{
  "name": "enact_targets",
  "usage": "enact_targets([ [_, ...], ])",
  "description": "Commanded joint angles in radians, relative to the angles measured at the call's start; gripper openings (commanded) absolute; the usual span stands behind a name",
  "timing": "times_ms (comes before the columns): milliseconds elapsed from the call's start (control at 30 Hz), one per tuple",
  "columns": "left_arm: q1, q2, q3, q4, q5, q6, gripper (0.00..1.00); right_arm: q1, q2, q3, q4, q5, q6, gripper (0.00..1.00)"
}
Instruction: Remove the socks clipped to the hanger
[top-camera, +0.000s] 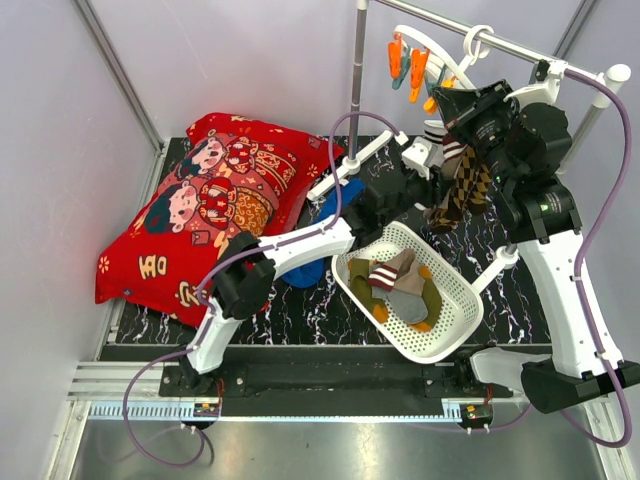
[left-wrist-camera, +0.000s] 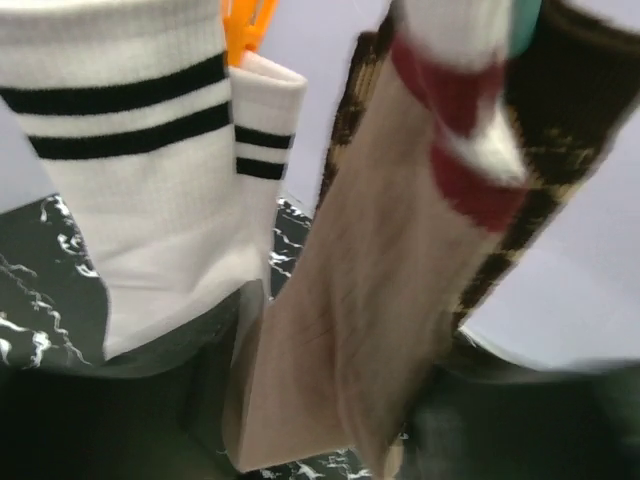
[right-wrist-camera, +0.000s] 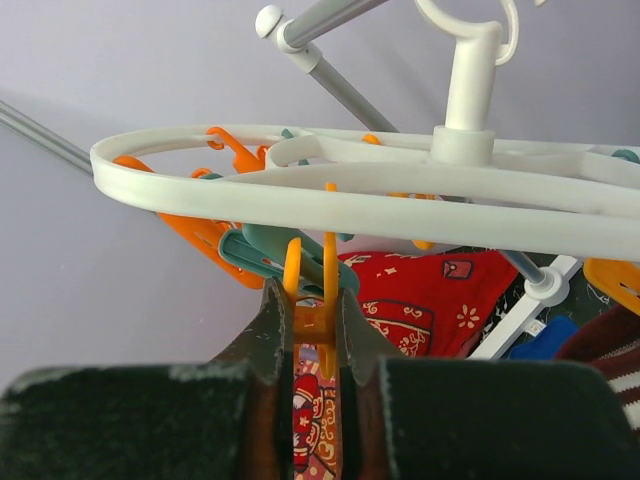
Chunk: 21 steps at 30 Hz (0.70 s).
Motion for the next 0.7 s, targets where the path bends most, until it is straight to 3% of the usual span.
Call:
enact_targets([
  [0, 0.009, -0.047, 0.003, 0.096, 0.052, -0.017, 0.34, 0.011, -0.049, -0.003, 0.081, -0.042, -0.015, 0.06],
  [167, 0.009, -0.143, -0.095, 0.092, 0.074, -0.043, 0.01, 0.011, -0.076, -0.032, 0.056, -0.002, -0.067, 0.28],
  [667, -0.069, -0.367, -0.318, 0.089, 0.051, -0.017, 0.0, 0.011, -0.144, 0.003, -0.235, 0.157, -0.243, 0.66],
])
